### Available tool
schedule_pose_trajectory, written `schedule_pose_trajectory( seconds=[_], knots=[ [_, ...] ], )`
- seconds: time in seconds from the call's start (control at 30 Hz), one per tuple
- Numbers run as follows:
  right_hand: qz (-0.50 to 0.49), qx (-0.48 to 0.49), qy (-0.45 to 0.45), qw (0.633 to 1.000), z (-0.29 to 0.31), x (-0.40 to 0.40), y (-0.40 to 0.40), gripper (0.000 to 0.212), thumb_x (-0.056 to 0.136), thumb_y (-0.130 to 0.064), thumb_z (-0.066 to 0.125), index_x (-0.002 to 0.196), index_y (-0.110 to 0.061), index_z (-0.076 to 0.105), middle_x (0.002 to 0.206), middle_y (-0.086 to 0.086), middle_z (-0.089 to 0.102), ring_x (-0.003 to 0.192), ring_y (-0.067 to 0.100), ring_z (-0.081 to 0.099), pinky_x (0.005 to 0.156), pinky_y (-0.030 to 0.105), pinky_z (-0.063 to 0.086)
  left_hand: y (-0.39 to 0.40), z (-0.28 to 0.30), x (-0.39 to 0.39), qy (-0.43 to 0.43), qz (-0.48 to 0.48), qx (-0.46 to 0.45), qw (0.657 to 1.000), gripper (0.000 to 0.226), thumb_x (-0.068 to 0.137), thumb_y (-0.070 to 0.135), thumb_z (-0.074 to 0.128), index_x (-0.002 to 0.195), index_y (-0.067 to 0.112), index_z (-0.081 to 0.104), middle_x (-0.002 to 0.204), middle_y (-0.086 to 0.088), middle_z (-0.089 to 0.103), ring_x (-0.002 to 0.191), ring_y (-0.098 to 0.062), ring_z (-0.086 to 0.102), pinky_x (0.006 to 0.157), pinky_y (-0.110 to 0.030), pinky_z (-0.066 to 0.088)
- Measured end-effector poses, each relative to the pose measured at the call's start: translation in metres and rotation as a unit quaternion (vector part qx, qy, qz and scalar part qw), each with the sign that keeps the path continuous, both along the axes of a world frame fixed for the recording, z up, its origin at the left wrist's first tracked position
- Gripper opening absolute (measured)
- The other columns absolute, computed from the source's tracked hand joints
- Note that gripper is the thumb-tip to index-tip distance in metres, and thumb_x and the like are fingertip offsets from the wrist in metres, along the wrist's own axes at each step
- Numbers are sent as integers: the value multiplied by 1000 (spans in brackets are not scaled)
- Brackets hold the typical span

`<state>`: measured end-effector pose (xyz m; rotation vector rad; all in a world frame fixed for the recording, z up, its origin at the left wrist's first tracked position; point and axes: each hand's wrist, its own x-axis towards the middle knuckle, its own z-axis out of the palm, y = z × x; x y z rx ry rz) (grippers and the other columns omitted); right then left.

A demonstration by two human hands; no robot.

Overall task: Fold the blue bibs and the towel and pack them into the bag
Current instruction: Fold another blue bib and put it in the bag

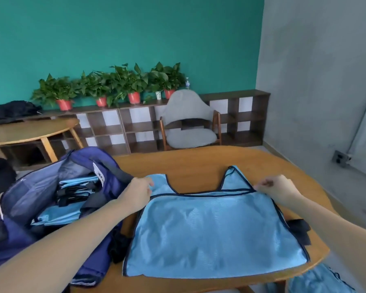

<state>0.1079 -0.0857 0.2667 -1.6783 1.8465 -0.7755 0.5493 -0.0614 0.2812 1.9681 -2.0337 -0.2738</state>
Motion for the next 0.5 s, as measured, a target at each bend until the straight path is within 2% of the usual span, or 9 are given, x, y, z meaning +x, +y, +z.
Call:
schedule_pose_trajectory(
  seconds=[0.1,0.2,0.33,0.43,0.5],
  knots=[
    [-3,-9,-12,1000,-11,1,-14,18,86,-38,78,89,-21,74,95,-1,70,88,14,61,66,25,44,-18,-4,-22,-25,-21,-4,999,31,97,4,52,126,12,62,102,-2,71,86,-15,57,83,-35,56],
    [-7,-25,-21,999,-17,6,-32,24,85,-45,78,93,-23,72,95,-3,70,90,15,63,71,27,48,-36,-9,-63,10,-48,-13,999,23,100,15,54,119,19,66,102,3,71,94,-17,61,90,-38,55],
    [3,-47,-46,998,-21,20,-56,34,81,-48,80,102,-24,68,94,-7,69,90,11,64,78,28,50,-61,-14,-133,77,-90,-19,993,23,102,28,58,123,22,66,112,5,70,101,-14,51,90,-26,42],
    [5,-66,-34,997,-29,31,-73,41,78,-51,81,109,-29,66,97,-12,67,92,10,64,84,31,54,-83,-22,-184,128,-100,-26,986,24,99,31,63,121,23,66,113,4,70,104,-15,60,94,-34,52],
    [5,-80,-26,996,-33,35,-85,42,77,-51,81,110,-32,65,97,-16,66,90,8,64,83,33,54,-97,-28,-210,150,-92,-31,984,23,95,30,67,117,24,68,113,2,70,101,-17,64,94,-37,54]
  ],
)
